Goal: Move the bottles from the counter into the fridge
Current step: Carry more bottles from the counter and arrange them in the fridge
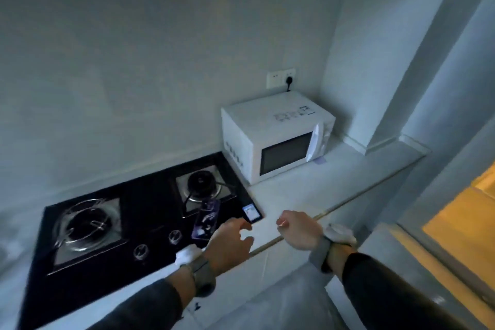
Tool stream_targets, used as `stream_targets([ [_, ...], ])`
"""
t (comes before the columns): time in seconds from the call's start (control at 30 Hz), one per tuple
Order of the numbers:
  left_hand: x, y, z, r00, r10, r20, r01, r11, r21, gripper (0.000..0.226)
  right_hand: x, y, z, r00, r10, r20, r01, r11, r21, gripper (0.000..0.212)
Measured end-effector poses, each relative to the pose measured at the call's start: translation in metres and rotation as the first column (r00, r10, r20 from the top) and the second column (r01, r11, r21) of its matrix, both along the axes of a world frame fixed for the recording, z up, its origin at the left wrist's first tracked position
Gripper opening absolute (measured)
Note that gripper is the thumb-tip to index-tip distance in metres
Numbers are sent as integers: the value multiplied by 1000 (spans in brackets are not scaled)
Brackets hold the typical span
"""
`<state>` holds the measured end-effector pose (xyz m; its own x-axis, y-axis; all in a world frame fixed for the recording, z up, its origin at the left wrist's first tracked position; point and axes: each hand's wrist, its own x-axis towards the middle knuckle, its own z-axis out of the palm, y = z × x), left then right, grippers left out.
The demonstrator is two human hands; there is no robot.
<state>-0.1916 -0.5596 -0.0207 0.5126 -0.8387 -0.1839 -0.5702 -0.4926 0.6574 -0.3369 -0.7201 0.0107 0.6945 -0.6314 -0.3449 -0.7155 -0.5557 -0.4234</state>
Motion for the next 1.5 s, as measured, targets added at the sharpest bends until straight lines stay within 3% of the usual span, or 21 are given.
stream_targets([
  [0.27,82,254,2,927,370,55,-374,922,103,34,152,202,-12,920,380,94,-388,916,101,24],
  [0.43,93,355,-1,868,484,110,-494,863,105,30,194,294,-12,874,469,127,-484,866,127,26],
  [0.6,103,434,9,758,637,137,-649,757,76,27,233,372,-5,787,599,149,-616,778,124,26],
  [0.7,103,482,19,643,753,143,-763,646,32,25,263,414,2,690,710,142,-723,684,92,29],
  [1.07,115,626,46,295,947,128,-950,305,-68,26,323,532,10,484,859,166,-872,490,7,36],
  [1.33,187,724,53,231,964,129,-962,246,-118,30,391,595,30,480,862,161,-869,493,-46,48],
  [1.5,232,782,54,193,944,267,-970,225,-94,45,439,630,32,513,845,148,-842,530,-106,65],
])
